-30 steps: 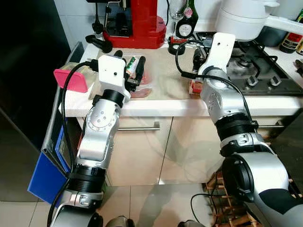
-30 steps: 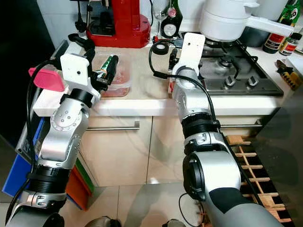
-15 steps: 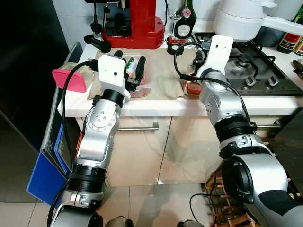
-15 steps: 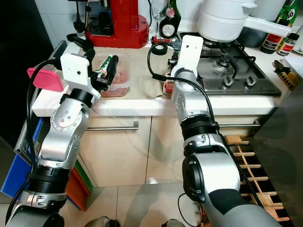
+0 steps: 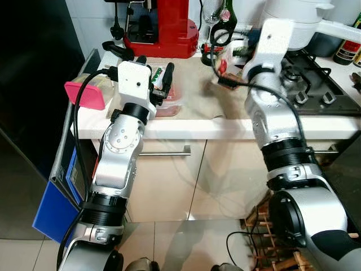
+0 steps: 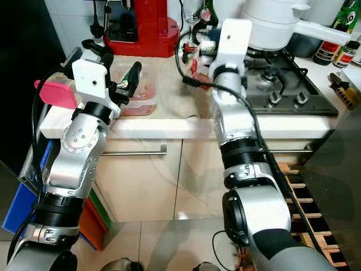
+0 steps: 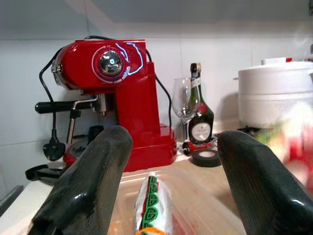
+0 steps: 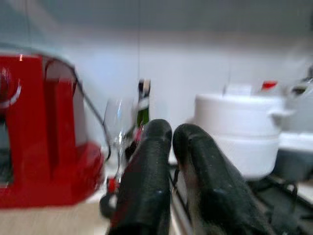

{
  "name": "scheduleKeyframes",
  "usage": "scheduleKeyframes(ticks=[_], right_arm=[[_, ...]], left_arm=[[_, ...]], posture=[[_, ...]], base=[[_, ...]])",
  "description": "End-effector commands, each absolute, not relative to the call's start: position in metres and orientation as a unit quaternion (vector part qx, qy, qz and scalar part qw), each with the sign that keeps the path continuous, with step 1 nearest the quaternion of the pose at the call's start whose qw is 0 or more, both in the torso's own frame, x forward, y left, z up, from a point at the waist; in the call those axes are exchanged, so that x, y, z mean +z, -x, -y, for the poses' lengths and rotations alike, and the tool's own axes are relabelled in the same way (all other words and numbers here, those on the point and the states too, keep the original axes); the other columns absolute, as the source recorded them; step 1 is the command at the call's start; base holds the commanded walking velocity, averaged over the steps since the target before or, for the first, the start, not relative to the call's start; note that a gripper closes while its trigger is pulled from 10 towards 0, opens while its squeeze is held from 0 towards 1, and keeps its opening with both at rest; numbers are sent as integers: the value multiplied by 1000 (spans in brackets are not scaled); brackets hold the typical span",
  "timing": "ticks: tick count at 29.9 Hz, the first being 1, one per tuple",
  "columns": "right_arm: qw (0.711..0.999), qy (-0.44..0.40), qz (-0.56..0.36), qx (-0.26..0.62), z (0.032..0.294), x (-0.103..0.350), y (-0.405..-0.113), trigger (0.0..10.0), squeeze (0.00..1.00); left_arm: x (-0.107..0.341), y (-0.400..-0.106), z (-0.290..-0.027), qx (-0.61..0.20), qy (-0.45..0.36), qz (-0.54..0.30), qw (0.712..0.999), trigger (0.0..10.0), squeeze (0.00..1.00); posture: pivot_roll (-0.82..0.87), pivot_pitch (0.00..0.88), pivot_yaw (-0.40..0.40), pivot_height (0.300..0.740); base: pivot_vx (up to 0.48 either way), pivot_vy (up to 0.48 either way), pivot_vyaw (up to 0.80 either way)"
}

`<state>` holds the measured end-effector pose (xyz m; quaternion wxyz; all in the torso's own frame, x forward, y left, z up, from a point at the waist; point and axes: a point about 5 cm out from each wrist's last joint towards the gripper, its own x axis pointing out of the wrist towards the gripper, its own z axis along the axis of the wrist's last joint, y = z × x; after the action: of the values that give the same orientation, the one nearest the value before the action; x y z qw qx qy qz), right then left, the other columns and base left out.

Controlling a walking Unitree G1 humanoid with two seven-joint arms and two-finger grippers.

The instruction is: Restocking fridge

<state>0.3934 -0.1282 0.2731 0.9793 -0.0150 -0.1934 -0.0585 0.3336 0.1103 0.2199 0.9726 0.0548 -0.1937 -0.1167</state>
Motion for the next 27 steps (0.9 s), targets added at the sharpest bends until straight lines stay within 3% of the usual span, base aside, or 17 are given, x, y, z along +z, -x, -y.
scheduleKeyframes(ticks=[1, 3, 4, 5, 11, 20, 21, 22, 27], right_arm=[[974, 26, 213, -66, 132, 276, -390, 0, 0], [972, 26, 223, -70, 133, 278, -387, 0, 0], [963, 37, 255, -82, 136, 283, -380, 8784, 0], [956, 47, 276, -91, 138, 286, -374, 10000, 0], [935, 88, 326, -109, 141, 287, -358, 10000, 0], [963, 41, 242, -113, 143, 254, -361, 10000, 0], [964, 34, 235, -120, 146, 252, -362, 10000, 957], [965, 31, 230, -124, 148, 251, -363, 10000, 1000], [970, 7, 208, -123, 151, 246, -369, 10000, 1000]], left_arm=[[220, -334, -107, -119, -67, 194, 971, 10000, 0], [219, -334, -106, -118, -71, 193, 971, 10000, 0], [219, -334, -105, -116, -82, 193, 971, 10000, 0], [219, -334, -104, -115, -85, 194, 971, 10000, 0], [222, -333, -99, -119, -88, 201, 968, 10000, 0], [218, -336, -102, -114, -74, 186, 973, 10000, 0], [218, -336, -102, -115, -74, 185, 973, 10000, 0], [218, -336, -102, -116, -76, 186, 973, 10000, 0], [218, -336, -101, -120, -77, 185, 972, 10000, 0]], posture=[[-15, 0, -20, 740], [-17, 0, -20, 740], [-19, 0, -20, 740], [-20, 0, -18, 740], [-24, 0, -13, 740], [-29, 0, -2, 740], [-27, 0, -2, 740], [-26, 0, -2, 740], [-19, 0, 0, 740]], base=[[0, 0, 0], [0, 0, 0], [0, 0, 0], [0, 0, 0], [0, 0, 0], [0, 0, 0], [0, 0, 0], [0, 0, 0], [0, 0, 0]])
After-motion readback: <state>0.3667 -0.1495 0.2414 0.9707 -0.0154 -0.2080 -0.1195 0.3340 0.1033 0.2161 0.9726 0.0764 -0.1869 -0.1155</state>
